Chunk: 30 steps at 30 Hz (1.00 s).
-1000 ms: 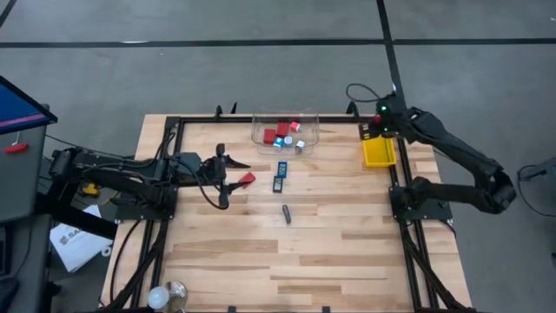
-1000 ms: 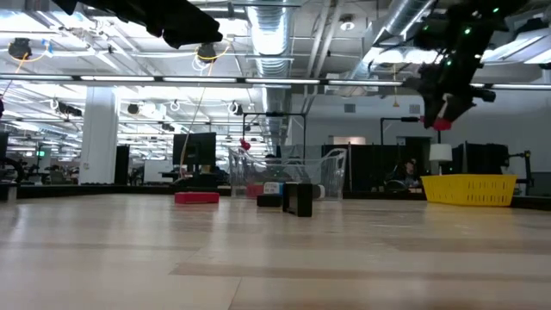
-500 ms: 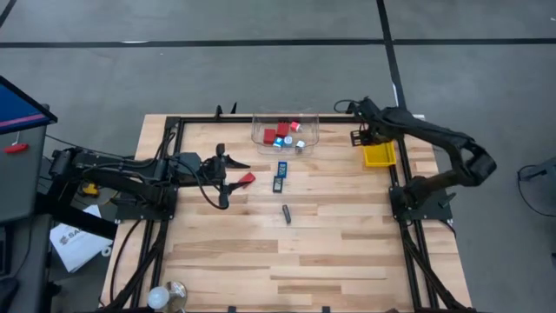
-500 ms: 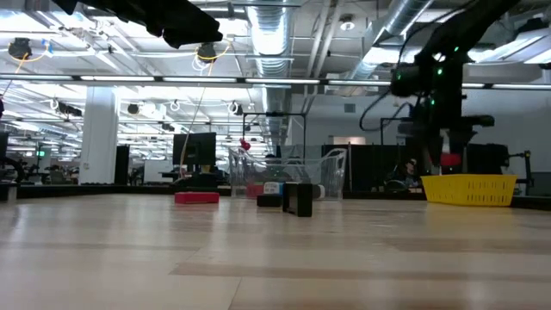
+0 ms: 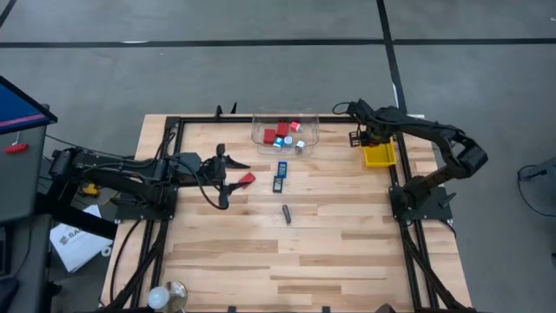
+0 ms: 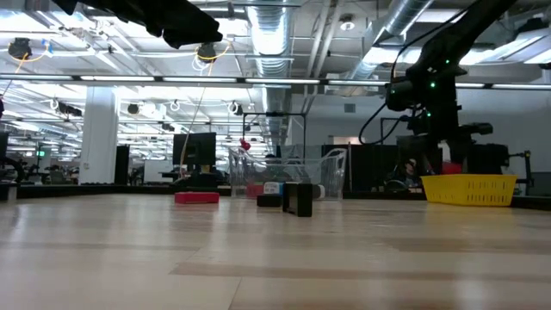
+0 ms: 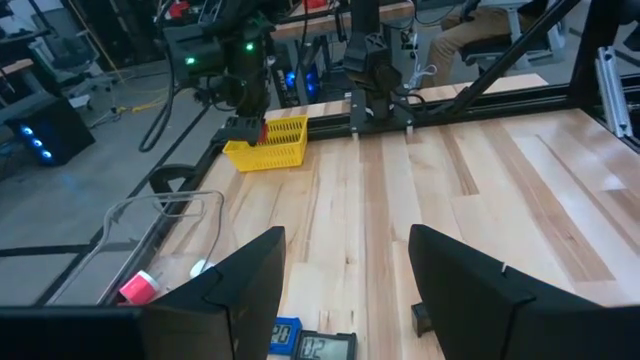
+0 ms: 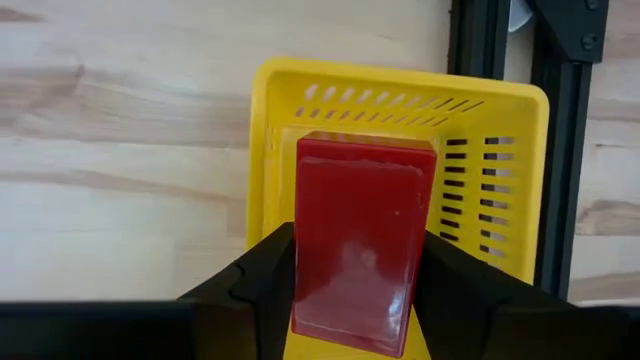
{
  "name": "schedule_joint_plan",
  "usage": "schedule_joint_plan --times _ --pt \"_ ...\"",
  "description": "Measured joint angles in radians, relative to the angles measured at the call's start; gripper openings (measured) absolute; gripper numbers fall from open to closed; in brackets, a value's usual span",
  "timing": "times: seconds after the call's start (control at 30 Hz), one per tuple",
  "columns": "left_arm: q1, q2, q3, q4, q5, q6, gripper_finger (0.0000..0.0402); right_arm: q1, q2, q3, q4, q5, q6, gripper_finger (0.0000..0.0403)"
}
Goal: Pick & Place Office items
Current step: Put the left red digital clock into the yellow bin
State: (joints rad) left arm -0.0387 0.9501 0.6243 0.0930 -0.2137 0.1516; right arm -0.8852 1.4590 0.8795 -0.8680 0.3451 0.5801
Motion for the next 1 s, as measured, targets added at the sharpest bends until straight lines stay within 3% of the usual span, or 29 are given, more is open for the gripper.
schedule_joint_plan --times 1.0 --pt "0.0 0.0 0.0 0.0 0.002 0.0 0.0209 0.009 -0.007 0.0 0.005 0.047 -0.011 0.0184"
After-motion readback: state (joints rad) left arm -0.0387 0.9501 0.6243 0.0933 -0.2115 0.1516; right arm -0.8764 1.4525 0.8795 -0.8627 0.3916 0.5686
